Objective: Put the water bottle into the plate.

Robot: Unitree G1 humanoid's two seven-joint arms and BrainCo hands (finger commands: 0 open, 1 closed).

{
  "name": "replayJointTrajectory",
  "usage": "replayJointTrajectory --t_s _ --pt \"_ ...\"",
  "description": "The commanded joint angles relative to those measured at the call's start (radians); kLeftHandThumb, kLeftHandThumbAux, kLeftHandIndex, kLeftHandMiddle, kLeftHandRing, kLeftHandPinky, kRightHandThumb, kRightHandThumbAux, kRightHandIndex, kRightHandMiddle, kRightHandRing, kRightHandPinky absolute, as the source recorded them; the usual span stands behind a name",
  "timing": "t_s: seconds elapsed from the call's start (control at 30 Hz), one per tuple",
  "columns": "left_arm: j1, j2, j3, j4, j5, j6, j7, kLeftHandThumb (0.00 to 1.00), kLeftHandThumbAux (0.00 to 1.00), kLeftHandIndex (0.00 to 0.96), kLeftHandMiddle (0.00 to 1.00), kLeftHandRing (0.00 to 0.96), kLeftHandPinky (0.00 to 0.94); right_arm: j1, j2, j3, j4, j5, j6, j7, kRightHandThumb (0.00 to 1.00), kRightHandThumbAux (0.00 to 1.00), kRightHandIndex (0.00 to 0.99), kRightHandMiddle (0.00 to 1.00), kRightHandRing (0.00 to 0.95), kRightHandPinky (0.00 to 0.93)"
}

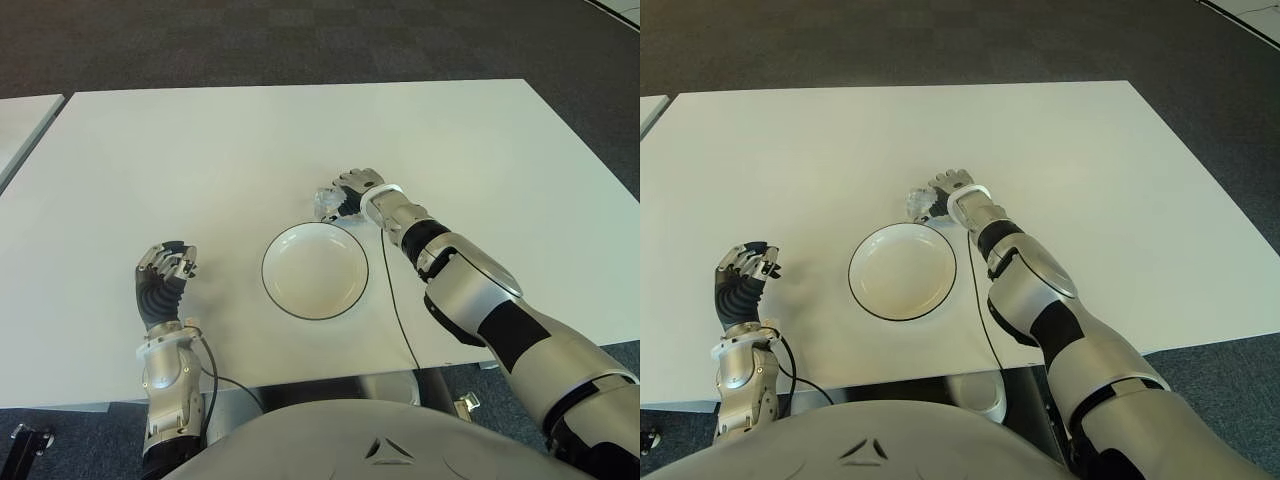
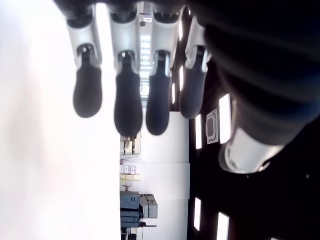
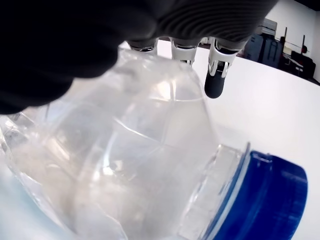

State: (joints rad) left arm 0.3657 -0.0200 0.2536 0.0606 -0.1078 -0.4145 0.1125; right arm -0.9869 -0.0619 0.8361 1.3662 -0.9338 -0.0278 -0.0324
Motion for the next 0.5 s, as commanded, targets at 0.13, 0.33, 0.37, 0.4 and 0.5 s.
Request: replayJointTrajectory --t_s 0.13,0.33,0.37,0.4,0.5 --pt "0.033 -0.014 -0.013 -0.048 0.004 0.037 -0.009 0.836 0.675 0.413 0.490 0.631 0.652 0.099 -0.002 0.065 0.035 -0.053 0.022 0.042 0.624 0.304 0.000 0.000 0.000 0.000" --pt "0.050 -0.009 -0.011 -0.069 0.003 0.046 -0.019 0.835 0.676 0.408 0.494 0.639 0.653 0.110 -0.002 0.088 0.037 -0.060 0.032 0.049 0.623 0.352 0.000 0.000 0.000 0.000" --pt "0.053 -0.008 -0.011 -0.073 0.004 0.049 -0.018 0.835 0.676 0.409 0.493 0.639 0.652 0.112 -0.003 0.090 0.038 -0.060 0.033 0.049 0.621 0.358 0.000 0.000 0.000 0.000" --pt "0.055 -0.008 -0.010 -0.076 0.004 0.051 -0.019 0.836 0.676 0.410 0.493 0.638 0.649 0.113 -0.003 0.091 0.038 -0.060 0.033 0.048 0.618 0.364 0.000 0.000 0.000 0.000" --pt "0.063 -0.008 -0.010 -0.087 0.006 0.060 -0.018 0.836 0.675 0.414 0.490 0.635 0.641 0.122 -0.006 0.093 0.041 -0.059 0.035 0.042 0.606 0.376 0.000 0.000 0.000 0.000"
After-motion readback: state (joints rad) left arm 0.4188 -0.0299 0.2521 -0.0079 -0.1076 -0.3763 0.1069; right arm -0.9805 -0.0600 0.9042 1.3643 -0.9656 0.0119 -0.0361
